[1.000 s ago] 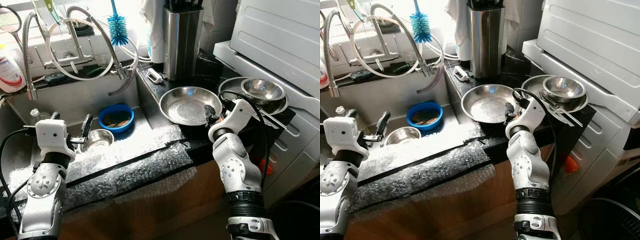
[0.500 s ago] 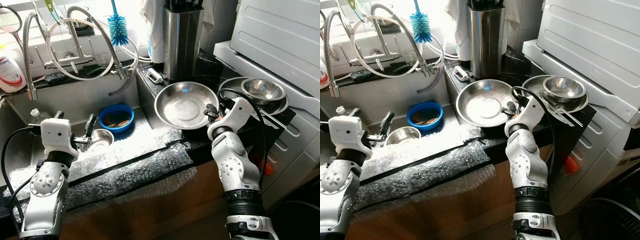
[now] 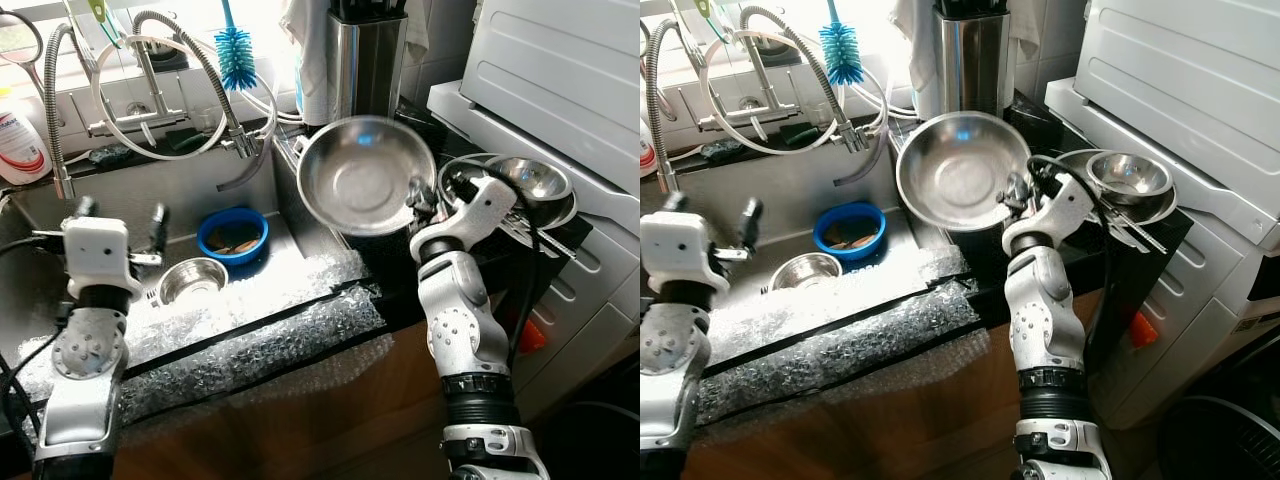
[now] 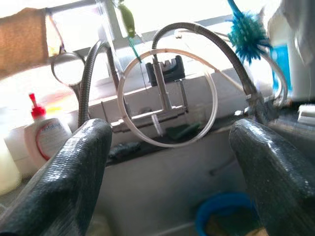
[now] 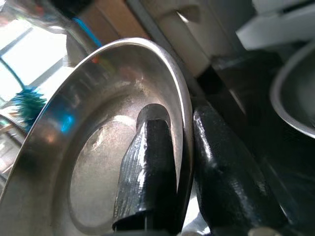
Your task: Kitchen organization
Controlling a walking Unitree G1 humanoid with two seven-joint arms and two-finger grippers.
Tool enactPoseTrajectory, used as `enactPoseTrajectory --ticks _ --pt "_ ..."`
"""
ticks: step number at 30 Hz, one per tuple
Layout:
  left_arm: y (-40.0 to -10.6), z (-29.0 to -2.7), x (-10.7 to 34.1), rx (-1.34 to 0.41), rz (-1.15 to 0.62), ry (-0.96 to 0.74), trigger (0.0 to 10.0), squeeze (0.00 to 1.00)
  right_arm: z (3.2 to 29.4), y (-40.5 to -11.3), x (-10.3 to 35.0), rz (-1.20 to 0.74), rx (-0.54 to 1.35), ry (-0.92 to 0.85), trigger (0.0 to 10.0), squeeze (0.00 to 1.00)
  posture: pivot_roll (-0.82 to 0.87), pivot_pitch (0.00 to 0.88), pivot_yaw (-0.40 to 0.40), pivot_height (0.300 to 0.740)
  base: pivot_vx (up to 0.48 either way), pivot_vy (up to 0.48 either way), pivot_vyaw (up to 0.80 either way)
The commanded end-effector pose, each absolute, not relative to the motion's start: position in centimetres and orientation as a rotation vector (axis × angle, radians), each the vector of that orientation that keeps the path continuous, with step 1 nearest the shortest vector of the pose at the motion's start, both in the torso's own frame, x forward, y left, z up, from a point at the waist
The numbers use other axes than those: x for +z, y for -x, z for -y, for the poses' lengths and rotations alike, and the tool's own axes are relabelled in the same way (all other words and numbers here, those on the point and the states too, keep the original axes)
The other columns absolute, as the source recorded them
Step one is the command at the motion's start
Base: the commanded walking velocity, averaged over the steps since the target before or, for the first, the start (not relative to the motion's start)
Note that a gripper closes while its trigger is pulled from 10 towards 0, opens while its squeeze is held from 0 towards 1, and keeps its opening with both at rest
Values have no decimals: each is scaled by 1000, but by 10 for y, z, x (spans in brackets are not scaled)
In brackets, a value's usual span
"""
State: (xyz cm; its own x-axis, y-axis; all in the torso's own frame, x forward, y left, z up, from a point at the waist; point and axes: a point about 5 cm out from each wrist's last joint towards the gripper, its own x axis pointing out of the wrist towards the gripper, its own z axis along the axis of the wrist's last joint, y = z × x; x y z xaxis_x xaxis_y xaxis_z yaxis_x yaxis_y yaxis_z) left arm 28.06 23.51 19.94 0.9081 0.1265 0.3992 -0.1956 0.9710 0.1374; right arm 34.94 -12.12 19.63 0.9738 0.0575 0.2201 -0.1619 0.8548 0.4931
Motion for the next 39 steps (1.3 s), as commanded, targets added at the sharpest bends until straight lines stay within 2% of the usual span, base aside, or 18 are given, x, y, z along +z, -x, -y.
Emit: enactPoseTrajectory --ticks 1,2,5,7,12,27,28,39 --pt "-281 -236 208 168 429 -76 10000 0 111 -350 217 282 184 -494 10000 0 -98 0 52 740 0 0 0" --pt "-282 -237 208 164 430 25 10000 0 109 -351 219 296 205 -486 10000 0 -100 0 54 740 0 0 0" --pt "-282 -230 211 102 439 181 10000 0 104 -351 224 314 249 -469 10000 0 -101 0 53 740 0 0 0" --pt "-282 -217 214 -24 435 300 10000 0 97 -350 226 321 299 -459 10000 0 -95 0 52 740 0 0 0" --pt "-278 -202 214 -159 435 463 10000 0 85 -347 226 320 355 -462 10000 0 -92 0 53 740 0 0 0" --pt "-277 -182 211 -265 379 540 10000 0 80 -346 222 311 372 -467 10000 0 -91 0 55 740 0 0 0" --pt "-278 -181 210 -265 377 548 0 0 79 -345 222 308 375 -467 10000 0 -91 0 55 740 0 0 0" --pt "-279 -172 208 -271 367 567 0 0 70 -344 220 283 415 -473 10000 0 -90 0 55 740 0 0 0"
